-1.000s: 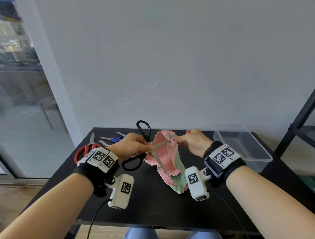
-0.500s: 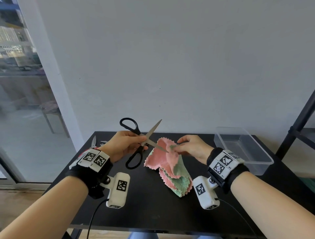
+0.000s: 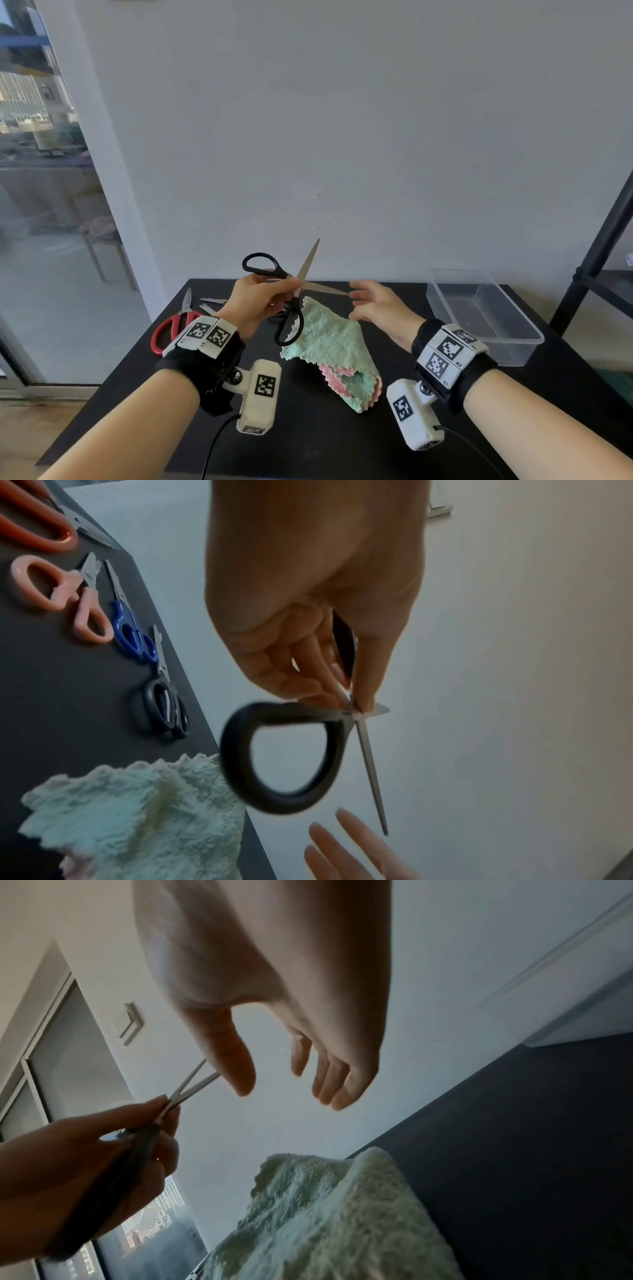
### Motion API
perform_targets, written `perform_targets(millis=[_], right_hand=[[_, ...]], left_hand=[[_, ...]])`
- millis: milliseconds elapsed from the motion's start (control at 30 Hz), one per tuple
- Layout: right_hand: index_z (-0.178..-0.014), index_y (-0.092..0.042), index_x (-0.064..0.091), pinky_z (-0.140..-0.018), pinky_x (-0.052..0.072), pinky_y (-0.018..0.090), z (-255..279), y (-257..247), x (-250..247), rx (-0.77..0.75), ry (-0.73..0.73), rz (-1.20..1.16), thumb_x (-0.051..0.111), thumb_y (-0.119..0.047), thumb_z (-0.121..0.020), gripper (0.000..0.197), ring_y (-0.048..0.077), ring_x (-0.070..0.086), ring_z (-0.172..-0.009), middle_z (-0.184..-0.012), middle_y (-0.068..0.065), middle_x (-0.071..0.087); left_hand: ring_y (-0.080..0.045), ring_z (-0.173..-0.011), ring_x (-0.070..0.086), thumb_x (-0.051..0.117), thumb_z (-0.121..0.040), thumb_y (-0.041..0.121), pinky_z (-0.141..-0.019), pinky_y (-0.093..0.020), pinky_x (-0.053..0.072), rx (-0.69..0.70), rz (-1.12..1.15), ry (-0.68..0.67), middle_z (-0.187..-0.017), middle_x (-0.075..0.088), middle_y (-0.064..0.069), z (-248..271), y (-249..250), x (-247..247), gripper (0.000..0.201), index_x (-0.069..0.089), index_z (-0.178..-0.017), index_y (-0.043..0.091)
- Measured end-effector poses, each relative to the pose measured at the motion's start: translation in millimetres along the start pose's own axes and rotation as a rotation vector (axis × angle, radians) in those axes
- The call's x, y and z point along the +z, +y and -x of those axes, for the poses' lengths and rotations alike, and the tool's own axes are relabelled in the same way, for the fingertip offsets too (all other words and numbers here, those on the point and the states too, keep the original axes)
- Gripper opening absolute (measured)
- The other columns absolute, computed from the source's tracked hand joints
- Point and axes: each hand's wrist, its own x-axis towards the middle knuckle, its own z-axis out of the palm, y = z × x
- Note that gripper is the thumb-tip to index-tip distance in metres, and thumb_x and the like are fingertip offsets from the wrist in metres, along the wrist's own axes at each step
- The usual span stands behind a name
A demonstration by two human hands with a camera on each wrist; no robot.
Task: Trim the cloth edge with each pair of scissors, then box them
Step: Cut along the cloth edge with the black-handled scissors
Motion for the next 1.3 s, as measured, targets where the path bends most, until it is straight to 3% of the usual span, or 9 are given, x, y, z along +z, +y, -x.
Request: perform_targets(millis=[100,167,233,433,633,800,933,1100,1300], right_hand=[[-0.121,-0.012,0.052,-0.087,0.041,0.021,-0.2,-6.6,0.8,-0.098,0.128,-0.020,0.064,-0.001,-0.084,0.040,0.012,0.053,-0.107,-0.115,0.000,0.055],[-0.103,-0.008,0.057,-0.072,0.042,0.016,0.3,-13.0,2.8,-0.158,0.230,-0.032,0.064,-0.008,-0.087,0.017,0.012,0.055,-0.086,-0.097,0.002,0.057],[-0.092,-0.005,0.063,-0.065,0.045,0.015,1.5,-18.8,5.7,-0.190,0.192,-0.049,0.062,-0.014,-0.091,0.010,0.014,0.058,-0.077,-0.083,0.003,0.061],[-0.099,-0.008,0.071,-0.067,0.053,0.019,4.9,-24.6,24.9,-0.156,-0.149,-0.079,0.066,-0.027,-0.090,0.021,0.015,0.071,-0.078,-0.087,0.006,0.074],[-0.095,-0.013,0.071,-0.058,0.045,0.018,-1.5,-18.5,32.5,-0.172,-0.057,0.078,0.070,-0.025,-0.086,0.015,0.005,0.053,-0.062,-0.072,-0.003,0.059],[-0.099,0.001,0.071,-0.075,0.057,0.022,-3.7,-20.7,32.5,-0.136,-0.125,-0.067,0.066,-0.009,-0.089,0.015,0.014,0.065,-0.075,-0.081,0.007,0.068],[-0.099,0.005,0.071,-0.075,0.059,0.027,-3.1,-22.2,23.3,-0.113,-0.106,-0.075,0.067,-0.005,-0.087,0.017,0.016,0.067,-0.072,-0.080,0.011,0.069],[-0.100,0.008,0.070,-0.070,0.059,0.024,-2.5,-20.9,14.7,-0.093,-0.068,-0.064,0.067,-0.002,-0.086,0.018,0.014,0.068,-0.069,-0.079,0.011,0.068],[-0.099,0.008,0.070,-0.069,0.060,0.026,-1.8,-27.6,-0.8,-0.110,0.008,-0.045,0.067,-0.002,-0.087,0.017,0.015,0.066,-0.068,-0.075,0.010,0.068]], left_hand=[[-0.007,-0.052,0.063,0.077,-0.075,0.004,-0.049,-0.014,0.050,0.024,0.046,0.050,-0.063,0.068,-0.001,-2.1,3.9,4.1,0.011,0.068,-0.082,0.005],[-0.007,-0.051,0.063,0.076,-0.076,0.003,-0.049,-0.014,0.052,0.027,0.094,0.054,-0.063,0.069,-0.002,-3.7,7.4,5.8,0.012,0.068,-0.084,0.004],[-0.008,-0.053,0.065,0.076,-0.075,0.004,-0.051,-0.015,0.053,0.029,0.118,0.046,-0.066,0.071,-0.003,-4.9,9.7,8.1,0.013,0.068,-0.086,0.003],[-0.007,-0.057,0.065,0.076,-0.077,0.005,-0.051,-0.015,0.052,0.042,0.133,0.031,-0.077,0.072,-0.006,-7.5,7.1,17.3,0.010,0.069,-0.084,0.004],[-0.007,-0.054,0.064,0.074,-0.078,0.005,-0.050,-0.015,0.051,0.014,0.173,0.014,-0.064,0.068,-0.003,-8.0,2.6,17.7,0.007,0.068,-0.081,0.004],[-0.012,-0.066,0.067,0.075,-0.078,0.014,-0.055,-0.020,0.052,-0.003,0.139,-0.014,-0.073,0.070,-0.003,-6.8,2.5,14.3,0.012,0.066,-0.086,0.011],[-0.017,-0.071,0.071,0.072,-0.083,0.025,-0.056,-0.024,0.056,-0.009,0.163,0.033,-0.087,0.074,-0.008,-8.3,8.2,1.8,0.019,0.067,-0.095,0.011],[-0.014,-0.066,0.071,0.069,-0.085,0.017,-0.057,-0.022,0.057,0.008,0.145,0.075,-0.088,0.072,-0.007,-11.8,11.1,-9.7,0.012,0.067,-0.093,0.008],[-0.017,-0.068,0.071,0.067,-0.081,-0.006,-0.068,-0.024,0.060,0.026,0.014,-0.077,-0.086,0.074,-0.011,-5.4,9.2,-2.8,0.024,0.069,-0.104,0.004]])
